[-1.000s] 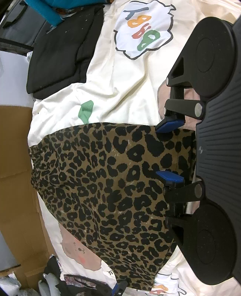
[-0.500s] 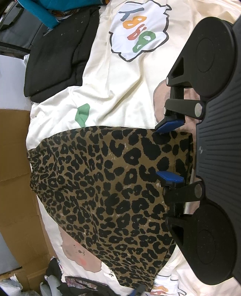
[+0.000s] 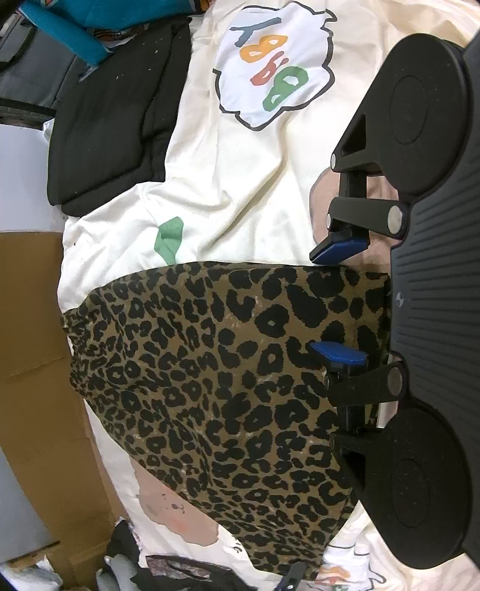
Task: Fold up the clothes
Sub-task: 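Grasp the leopard-print pants end with the left gripper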
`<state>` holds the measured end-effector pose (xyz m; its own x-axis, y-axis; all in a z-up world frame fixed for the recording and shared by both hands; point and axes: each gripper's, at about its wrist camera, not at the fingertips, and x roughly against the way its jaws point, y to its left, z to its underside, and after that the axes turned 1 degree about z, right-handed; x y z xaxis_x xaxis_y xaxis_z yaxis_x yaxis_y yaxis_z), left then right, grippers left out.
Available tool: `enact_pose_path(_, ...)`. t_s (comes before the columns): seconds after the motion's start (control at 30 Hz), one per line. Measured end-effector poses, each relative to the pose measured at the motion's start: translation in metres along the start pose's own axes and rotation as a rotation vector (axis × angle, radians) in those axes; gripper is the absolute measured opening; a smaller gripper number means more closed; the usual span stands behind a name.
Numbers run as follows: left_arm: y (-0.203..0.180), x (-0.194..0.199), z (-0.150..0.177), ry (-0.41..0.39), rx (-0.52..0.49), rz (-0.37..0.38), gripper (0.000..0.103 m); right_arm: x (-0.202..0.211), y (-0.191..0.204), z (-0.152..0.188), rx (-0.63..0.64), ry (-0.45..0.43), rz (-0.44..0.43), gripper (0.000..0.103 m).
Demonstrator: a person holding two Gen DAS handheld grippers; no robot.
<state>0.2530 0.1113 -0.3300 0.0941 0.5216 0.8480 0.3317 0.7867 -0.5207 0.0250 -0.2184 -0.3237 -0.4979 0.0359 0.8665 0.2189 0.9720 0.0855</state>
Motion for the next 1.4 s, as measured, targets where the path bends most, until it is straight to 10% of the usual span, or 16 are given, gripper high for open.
enact_pose_path(1.4,-0.027,0.007,0.008,0.004,-0.088,-0.138,0.010,0.000,-0.052,-0.012,-0.298,0.064,-0.135,0.052)
